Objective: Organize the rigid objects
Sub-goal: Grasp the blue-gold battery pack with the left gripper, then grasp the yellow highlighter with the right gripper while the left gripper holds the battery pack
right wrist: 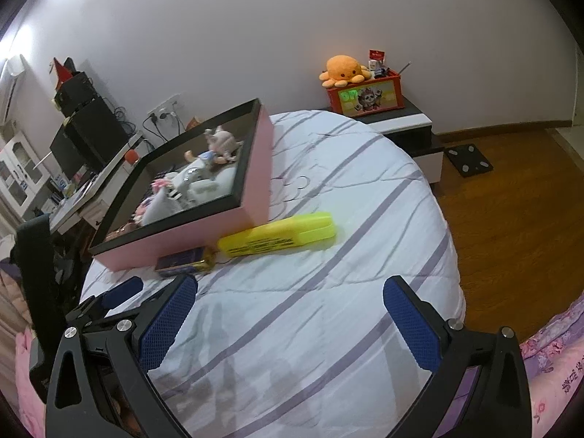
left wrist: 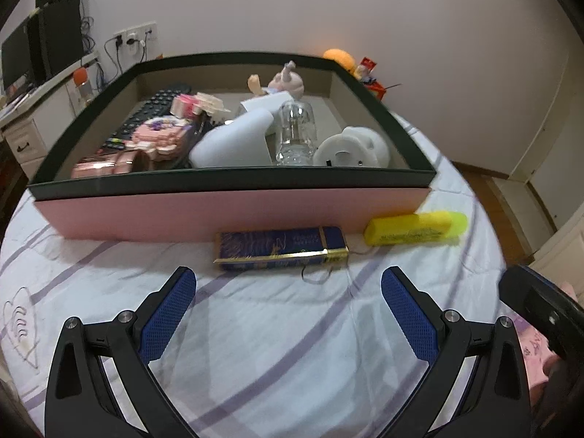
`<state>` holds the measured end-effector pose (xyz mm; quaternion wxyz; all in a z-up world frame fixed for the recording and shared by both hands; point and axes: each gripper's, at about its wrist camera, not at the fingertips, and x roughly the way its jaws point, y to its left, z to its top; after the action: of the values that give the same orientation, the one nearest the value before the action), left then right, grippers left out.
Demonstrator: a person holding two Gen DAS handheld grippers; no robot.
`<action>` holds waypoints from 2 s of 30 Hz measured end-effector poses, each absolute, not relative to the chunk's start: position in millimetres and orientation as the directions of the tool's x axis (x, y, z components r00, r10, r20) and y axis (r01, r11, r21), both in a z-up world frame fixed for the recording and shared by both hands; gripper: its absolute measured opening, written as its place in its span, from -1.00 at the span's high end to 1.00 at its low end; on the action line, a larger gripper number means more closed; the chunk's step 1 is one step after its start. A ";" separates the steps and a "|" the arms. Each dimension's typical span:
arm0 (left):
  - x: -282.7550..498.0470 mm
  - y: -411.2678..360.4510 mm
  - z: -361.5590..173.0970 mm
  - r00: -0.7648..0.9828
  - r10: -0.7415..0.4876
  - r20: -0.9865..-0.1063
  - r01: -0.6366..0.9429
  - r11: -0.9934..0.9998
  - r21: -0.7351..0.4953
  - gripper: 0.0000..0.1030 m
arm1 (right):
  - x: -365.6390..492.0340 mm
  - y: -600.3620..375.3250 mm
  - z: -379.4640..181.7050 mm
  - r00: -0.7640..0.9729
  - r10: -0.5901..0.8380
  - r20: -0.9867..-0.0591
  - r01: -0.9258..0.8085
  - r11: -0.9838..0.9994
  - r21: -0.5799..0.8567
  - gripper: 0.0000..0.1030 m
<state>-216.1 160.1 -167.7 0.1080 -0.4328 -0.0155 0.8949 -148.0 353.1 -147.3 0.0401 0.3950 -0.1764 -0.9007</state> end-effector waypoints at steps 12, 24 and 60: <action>-242.2 160.6 -179.9 -0.607 0.161 -0.778 -0.100 -0.987 -0.126 -0.89 | -160.5 356.0 -158.0 -0.672 -0.218 -0.708 -0.066 -0.934 0.351 -1.00; -223.9 138.0 -174.9 -0.620 0.228 -0.751 -0.137 -0.974 -0.183 -0.62 | -163.3 339.1 -150.6 -0.676 -0.186 -0.713 -0.061 -0.950 0.305 -1.00; -217.1 62.9 -158.0 -0.655 0.226 -0.721 -0.145 -0.974 -0.174 -0.62 | -223.5 284.3 -182.0 -0.591 0.033 -0.806 -0.052 -0.999 -0.002 -1.00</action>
<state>-217.1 62.9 -158.0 0.1022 -0.4028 -0.0506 0.9081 -223.5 284.3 -182.0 -0.0236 0.4516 -0.0106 -0.8918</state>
